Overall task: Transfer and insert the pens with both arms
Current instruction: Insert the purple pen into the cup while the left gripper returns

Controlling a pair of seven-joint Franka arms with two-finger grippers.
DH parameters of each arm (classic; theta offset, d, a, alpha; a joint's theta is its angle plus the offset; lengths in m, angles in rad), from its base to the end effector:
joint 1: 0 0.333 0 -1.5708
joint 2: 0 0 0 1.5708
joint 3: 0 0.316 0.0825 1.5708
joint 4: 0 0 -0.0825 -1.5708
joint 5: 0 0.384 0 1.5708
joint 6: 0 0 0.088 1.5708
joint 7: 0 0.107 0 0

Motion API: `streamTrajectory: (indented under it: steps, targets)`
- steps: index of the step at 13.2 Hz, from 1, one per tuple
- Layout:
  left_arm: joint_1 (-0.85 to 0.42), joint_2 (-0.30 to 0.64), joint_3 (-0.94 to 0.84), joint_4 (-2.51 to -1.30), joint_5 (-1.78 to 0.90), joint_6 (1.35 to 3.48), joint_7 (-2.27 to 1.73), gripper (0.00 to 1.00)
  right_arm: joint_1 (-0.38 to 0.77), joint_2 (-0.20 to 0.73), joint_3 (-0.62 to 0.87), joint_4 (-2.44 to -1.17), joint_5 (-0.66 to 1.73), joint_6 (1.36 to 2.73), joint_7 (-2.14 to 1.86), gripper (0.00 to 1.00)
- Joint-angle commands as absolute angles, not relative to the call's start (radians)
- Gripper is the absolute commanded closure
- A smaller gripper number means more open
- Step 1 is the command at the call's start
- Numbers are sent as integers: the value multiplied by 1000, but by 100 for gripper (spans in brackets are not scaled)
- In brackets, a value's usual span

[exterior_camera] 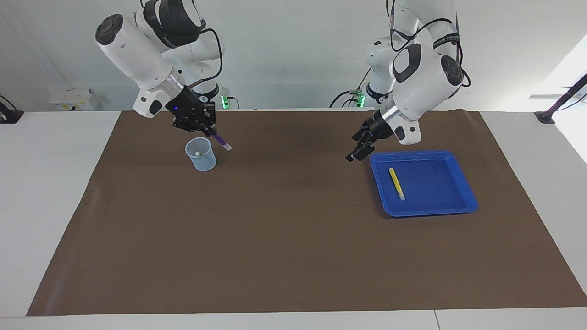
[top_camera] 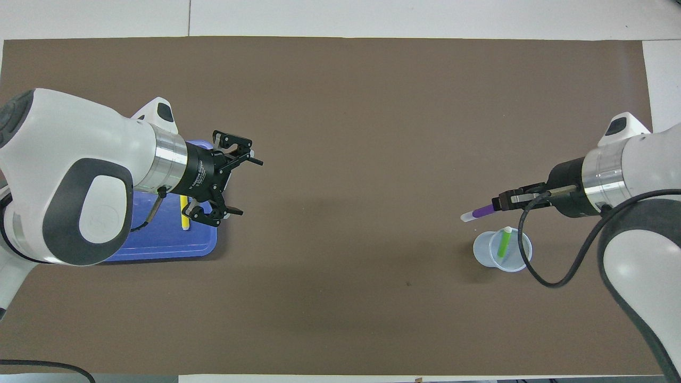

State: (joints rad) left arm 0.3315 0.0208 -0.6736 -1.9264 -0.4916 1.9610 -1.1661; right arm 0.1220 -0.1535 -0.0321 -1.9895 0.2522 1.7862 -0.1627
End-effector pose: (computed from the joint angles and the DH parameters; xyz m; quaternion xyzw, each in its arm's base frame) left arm 0.5255 -0.2178 0.4872 0.8511 0.4708 -0.1529 0.1749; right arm 0.5048 0.0662 0.5283 -0.9873 -0.0954 0.0203 0.1254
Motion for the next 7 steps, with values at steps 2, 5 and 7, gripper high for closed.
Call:
streamTrajectory:
  steps: [2, 5, 7]
  targets:
    - [425, 0, -669, -1956, -358, 1937, -869, 0, 60, -182, -18, -2084, 126, 1776, -259, 100]
    - [463, 11, -667, -1991, -241, 1951, -535, 0, 57, -187, -17, -2126, 123, 1787, -250, 100]
    - [475, 31, -667, -2011, -172, 1968, -305, 0, 58, -187, -17, -2167, 124, 1810, -250, 100]
